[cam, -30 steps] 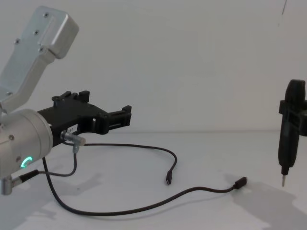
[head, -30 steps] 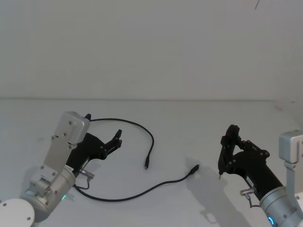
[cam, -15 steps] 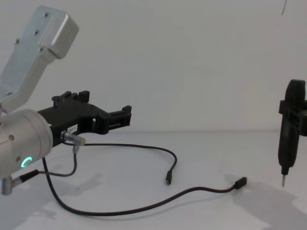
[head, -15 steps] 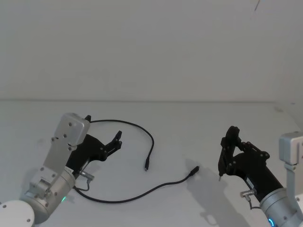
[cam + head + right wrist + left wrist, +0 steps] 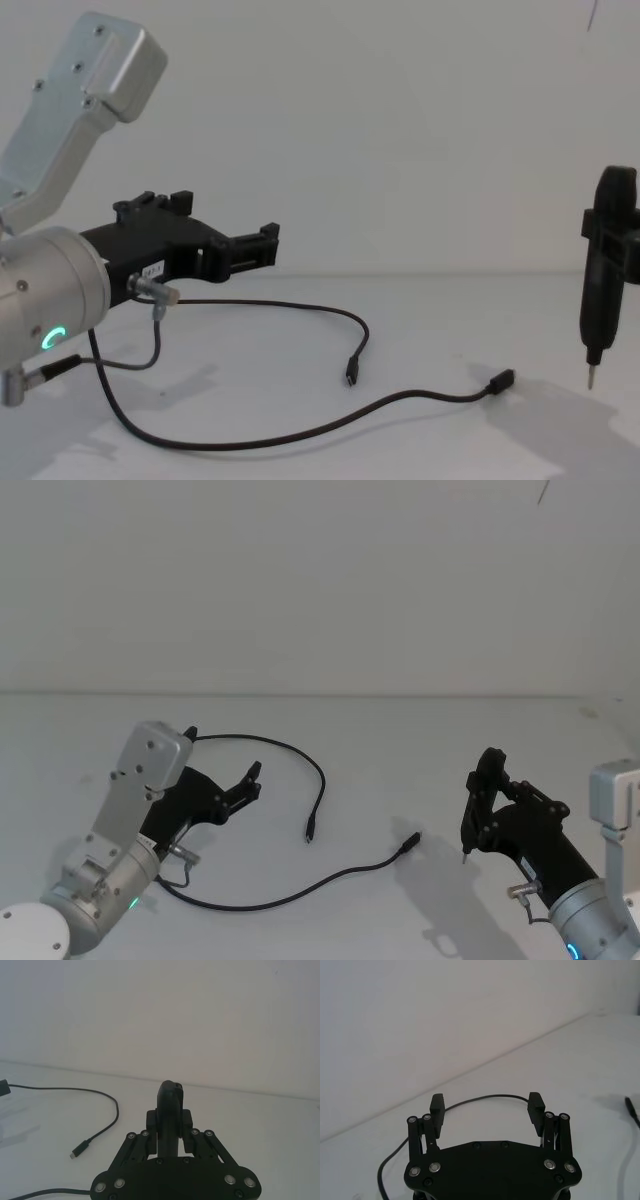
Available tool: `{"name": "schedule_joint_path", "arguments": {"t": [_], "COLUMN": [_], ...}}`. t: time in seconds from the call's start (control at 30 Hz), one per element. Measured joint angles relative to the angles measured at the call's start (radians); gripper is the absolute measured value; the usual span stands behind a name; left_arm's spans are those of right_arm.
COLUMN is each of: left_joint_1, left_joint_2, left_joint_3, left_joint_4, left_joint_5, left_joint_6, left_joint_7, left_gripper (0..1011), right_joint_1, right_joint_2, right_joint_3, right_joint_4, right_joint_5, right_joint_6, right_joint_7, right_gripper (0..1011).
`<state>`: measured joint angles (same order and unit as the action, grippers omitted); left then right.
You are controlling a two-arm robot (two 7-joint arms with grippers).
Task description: Pick up the data cable with the one hand.
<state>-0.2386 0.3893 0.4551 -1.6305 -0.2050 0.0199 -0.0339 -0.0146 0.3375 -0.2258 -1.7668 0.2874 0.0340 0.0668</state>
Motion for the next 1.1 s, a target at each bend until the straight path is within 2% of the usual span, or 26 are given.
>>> {"name": "schedule_joint_path", "arguments": {"t": [0.2,0.53,0.87,0.97,1.1], "left_joint_1": [-0.005,-0.018,-0.057,-0.07,-0.1], "left_joint_2": [0.021,0.07,0.117,0.124,0.131], "left_joint_3": [0.005,0.019,0.05,0.061,0.085], "left_joint_4": [-0.013,-0.041,-0.062,-0.063,-0.063], "left_joint_5": [-0.018,-0.057,-0.106,-0.116,-0.137], "left_joint_6": [0.019,0.074,0.18,0.207,0.271], "left_joint_7": [-0.054,-0.179,-0.34,-0.37,-0.431], "left_gripper": [1001,1001,1001,1002,1001], "right_joint_1": [0.0,0.0,0.0,0.0,0.0], "right_joint_2": [0.0,0.0,0.0,0.0,0.0], "right_joint_3": [0.0,0.0,0.0,0.0,0.0], "right_joint_4": [0.0,0.0,0.0,0.0,0.0], "right_joint_5": [0.0,0.0,0.0,0.0,0.0], "right_joint_6": [0.0,0.0,0.0,0.0,0.0], "right_joint_7": [0.0,0.0,0.0,0.0,0.0], "right_gripper": [279,279,279,279,279]}}
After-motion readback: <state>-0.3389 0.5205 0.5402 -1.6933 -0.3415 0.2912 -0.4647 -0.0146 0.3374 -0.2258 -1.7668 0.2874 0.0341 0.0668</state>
